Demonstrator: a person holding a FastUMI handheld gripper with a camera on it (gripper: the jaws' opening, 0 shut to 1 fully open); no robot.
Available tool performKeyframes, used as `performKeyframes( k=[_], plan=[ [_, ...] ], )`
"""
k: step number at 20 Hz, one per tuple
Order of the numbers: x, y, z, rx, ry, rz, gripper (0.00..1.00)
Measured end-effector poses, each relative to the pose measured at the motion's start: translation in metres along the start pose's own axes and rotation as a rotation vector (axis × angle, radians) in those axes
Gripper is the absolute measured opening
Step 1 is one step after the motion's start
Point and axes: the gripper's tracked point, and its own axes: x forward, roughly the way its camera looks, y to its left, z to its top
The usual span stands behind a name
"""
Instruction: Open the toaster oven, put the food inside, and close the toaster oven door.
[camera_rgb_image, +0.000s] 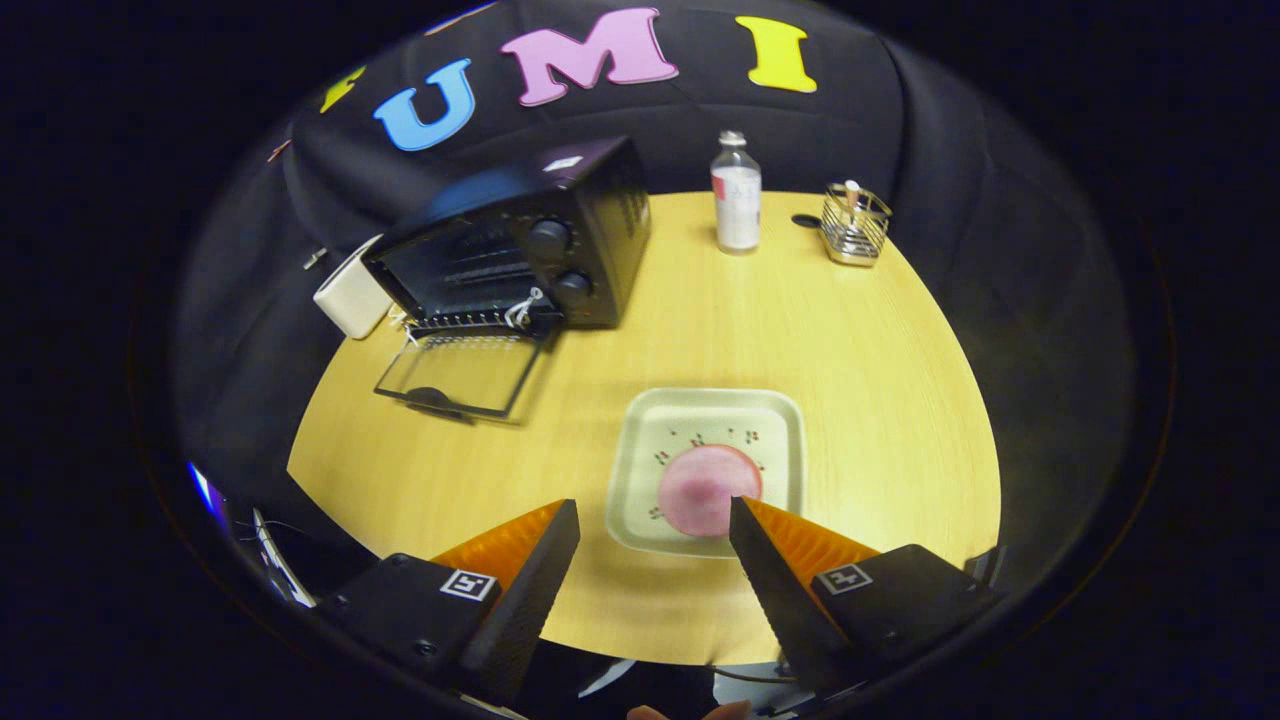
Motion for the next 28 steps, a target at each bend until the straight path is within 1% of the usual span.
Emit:
performKeyframes(
  k=[6, 10, 11, 12, 13, 15, 16, 17, 18, 19, 20, 21, 22, 24, 25, 26, 27, 28],
  plan=[
    [0.03, -0.066, 0.0, 0.081, 0.154, -0.029, 0.98],
    [0.057, -0.081, -0.005, 0.162, 0.258, -0.009, 0.85],
    [0.063, -0.084, -0.005, 0.174, 0.278, -0.007, 0.8],
    [0.068, -0.084, -0.006, 0.181, 0.303, -0.004, 0.77],
    [0.072, -0.085, -0.009, 0.184, 0.331, -0.001, 0.72],
    [0.078, -0.083, -0.014, 0.179, 0.38, 0.0, 0.65],
    [0.08, -0.08, -0.009, 0.179, 0.373, 0.009, 0.6],
    [0.083, -0.08, -0.008, 0.165, 0.377, 0.0, 0.58],
    [0.085, -0.084, -0.011, 0.14, 0.383, -0.029, 0.56],
    [0.084, -0.091, -0.013, 0.099, 0.39, -0.064, 0.52],
    [0.082, -0.093, -0.013, 0.076, 0.392, -0.076, 0.36],
    [0.084, -0.094, -0.015, 0.082, 0.393, -0.084, 0.2],
    [0.084, -0.092, -0.012, 0.097, 0.389, -0.075, 0.21],
    [0.085, -0.091, -0.012, 0.127, 0.388, -0.042, 0.14],
    [0.084, -0.091, -0.012, 0.135, 0.387, -0.015, 0.11],
    [0.085, -0.091, -0.012, 0.153, 0.383, 0.01, 0.11],
    [0.081, -0.089, -0.01, 0.191, 0.39, 0.048, 0.11],
    [0.084, -0.089, -0.013, 0.239, 0.393, 0.089, 0.07]
  ],
)
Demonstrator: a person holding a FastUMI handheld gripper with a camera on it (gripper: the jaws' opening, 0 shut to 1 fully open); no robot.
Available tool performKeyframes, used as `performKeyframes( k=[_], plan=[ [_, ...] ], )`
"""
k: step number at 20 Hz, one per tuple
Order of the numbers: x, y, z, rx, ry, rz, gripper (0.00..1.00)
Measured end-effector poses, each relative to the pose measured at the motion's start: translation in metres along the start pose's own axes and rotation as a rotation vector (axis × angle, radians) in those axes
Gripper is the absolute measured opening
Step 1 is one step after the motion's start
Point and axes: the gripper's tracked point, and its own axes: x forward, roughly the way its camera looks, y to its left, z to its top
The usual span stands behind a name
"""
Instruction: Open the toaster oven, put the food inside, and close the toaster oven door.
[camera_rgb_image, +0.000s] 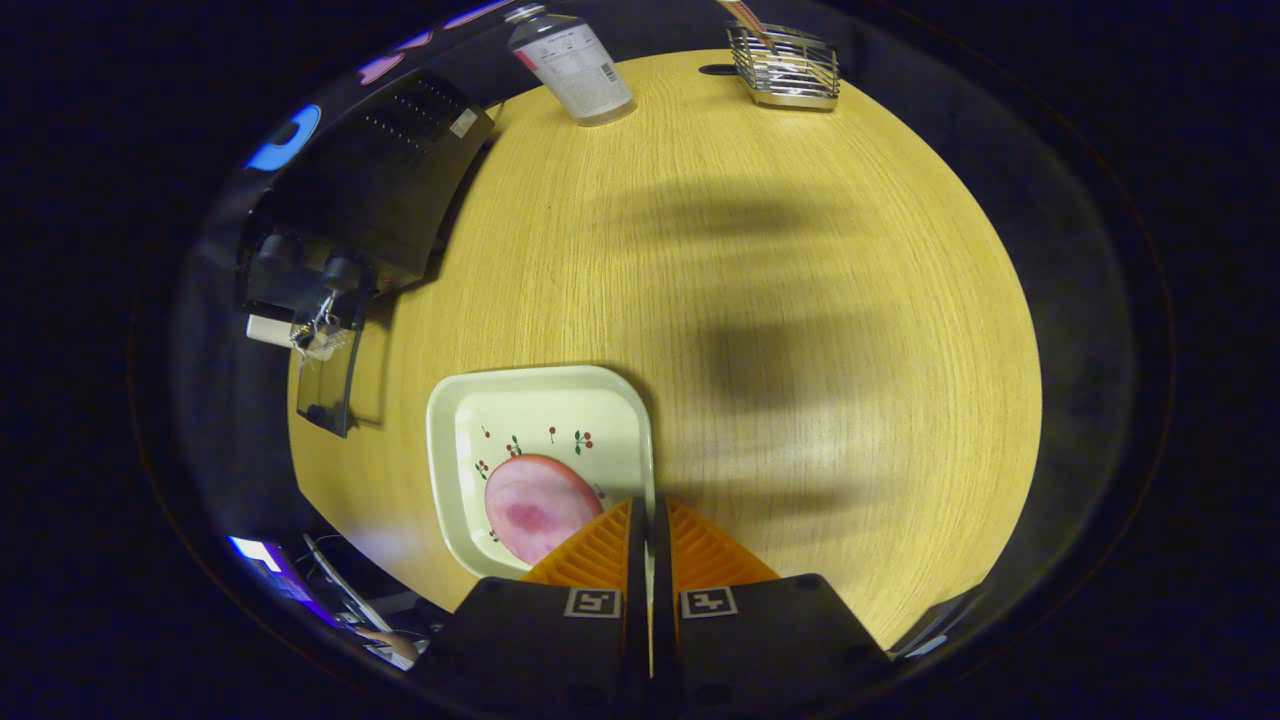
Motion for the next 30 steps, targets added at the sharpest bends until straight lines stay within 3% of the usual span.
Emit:
performKeyframes(
  k=[4, 10, 13, 17, 25, 30],
  plan=[
    [-0.003, 0.008, -0.004, 0.158, -0.041, 0.19, 0.06],
    [-0.026, 0.022, 0.001, 0.268, -0.19, 0.328, 0.06],
    [-0.044, 0.044, -0.008, 0.297, -0.23, 0.353, 0.06],
    [-0.059, 0.079, -0.033, 0.331, -0.239, 0.325, 0.05],
    [-0.058, 0.206, -0.087, 0.398, -0.208, 0.365, 0.05],
    [-0.049, 0.276, -0.083, 0.445, -0.243, 0.39, 0.06]
  ],
)
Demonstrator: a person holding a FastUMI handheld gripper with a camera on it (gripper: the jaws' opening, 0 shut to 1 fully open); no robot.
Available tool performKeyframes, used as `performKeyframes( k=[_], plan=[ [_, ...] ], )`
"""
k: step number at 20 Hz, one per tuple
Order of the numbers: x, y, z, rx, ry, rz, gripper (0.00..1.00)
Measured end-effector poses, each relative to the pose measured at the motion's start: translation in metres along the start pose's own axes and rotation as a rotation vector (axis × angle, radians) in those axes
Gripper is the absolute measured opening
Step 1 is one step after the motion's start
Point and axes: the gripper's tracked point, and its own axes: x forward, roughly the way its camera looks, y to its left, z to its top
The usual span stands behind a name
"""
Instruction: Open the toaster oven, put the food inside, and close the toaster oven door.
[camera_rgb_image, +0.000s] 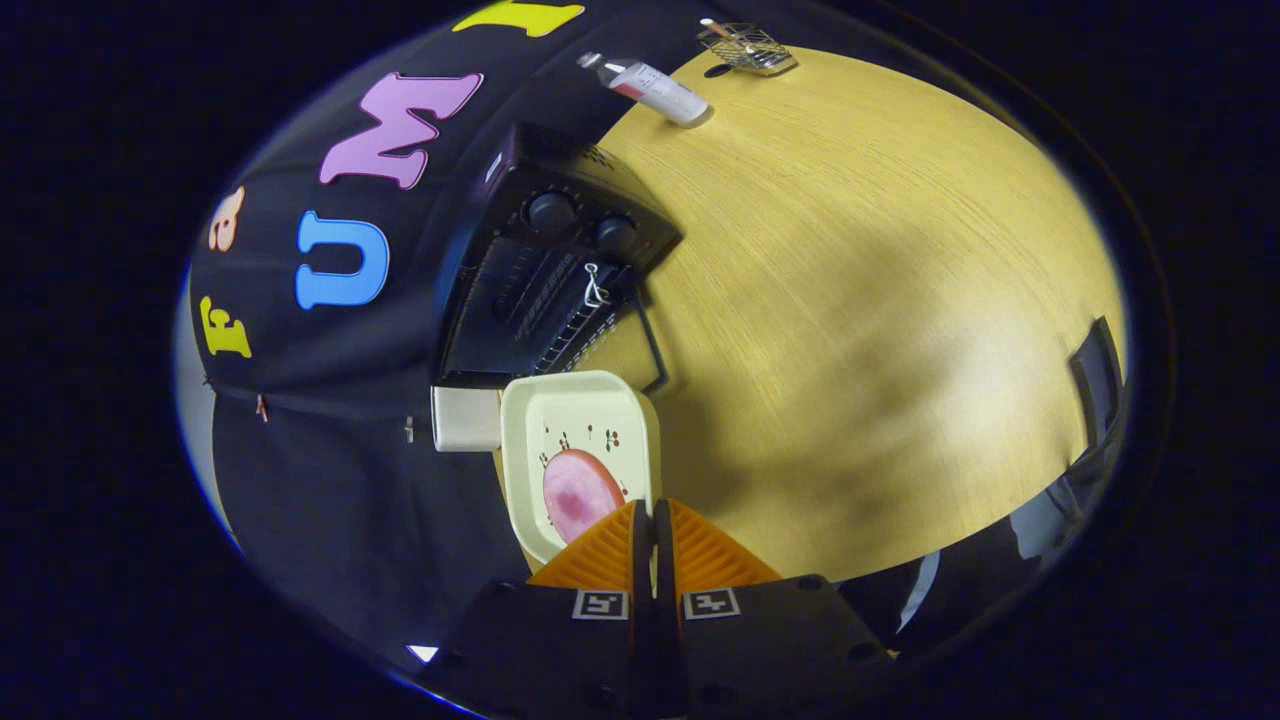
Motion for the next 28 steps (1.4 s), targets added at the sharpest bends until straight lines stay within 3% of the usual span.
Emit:
performKeyframes(
  k=[11, 18, 28],
  plan=[
    [0.099, 0.082, 0.015, 0.358, -0.233, -0.03, 0.06],
    [0.148, 0.099, 0.048, 0.631, -0.381, -0.095, 0.06],
    [0.182, 0.098, 0.079, 0.803, -0.529, -0.153, 0.06]
  ],
)
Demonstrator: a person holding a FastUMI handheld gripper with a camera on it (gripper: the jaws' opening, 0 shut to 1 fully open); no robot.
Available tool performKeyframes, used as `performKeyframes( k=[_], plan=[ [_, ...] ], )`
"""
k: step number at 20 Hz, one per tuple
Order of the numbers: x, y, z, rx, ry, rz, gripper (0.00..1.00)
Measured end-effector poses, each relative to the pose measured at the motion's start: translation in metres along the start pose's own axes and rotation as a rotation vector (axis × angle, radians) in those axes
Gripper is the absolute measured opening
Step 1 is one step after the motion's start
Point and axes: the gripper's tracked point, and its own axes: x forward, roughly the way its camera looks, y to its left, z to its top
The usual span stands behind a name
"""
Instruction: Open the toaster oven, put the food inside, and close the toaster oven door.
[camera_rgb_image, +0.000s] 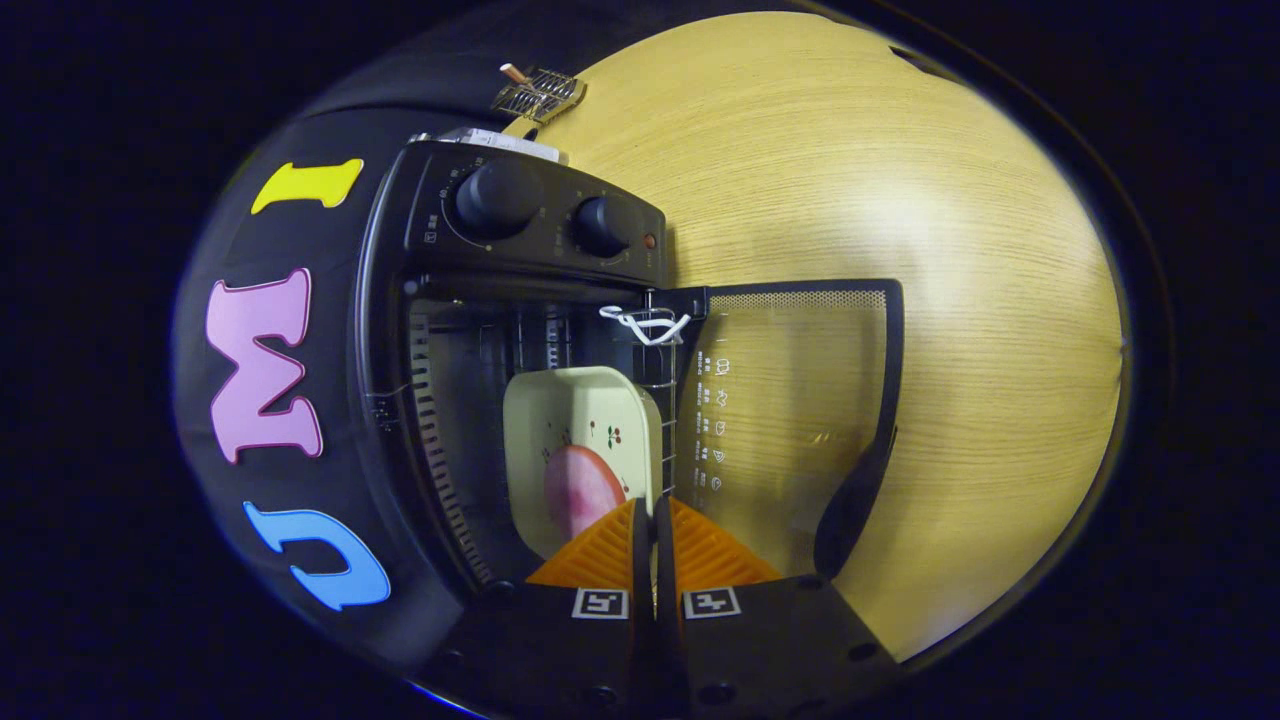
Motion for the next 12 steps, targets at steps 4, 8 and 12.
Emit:
performKeyframes(
  k=[4, 8, 12],
  plan=[
    [0.009, 0.009, -0.009, 0.074, -0.007, 0.024, 0.06],
    [0.01, 0.012, -0.02, 0.123, 0.062, 0.052, 0.11],
    [-0.013, 0.016, -0.025, 0.05, 0.121, 0.133, 0.28]
  ],
)
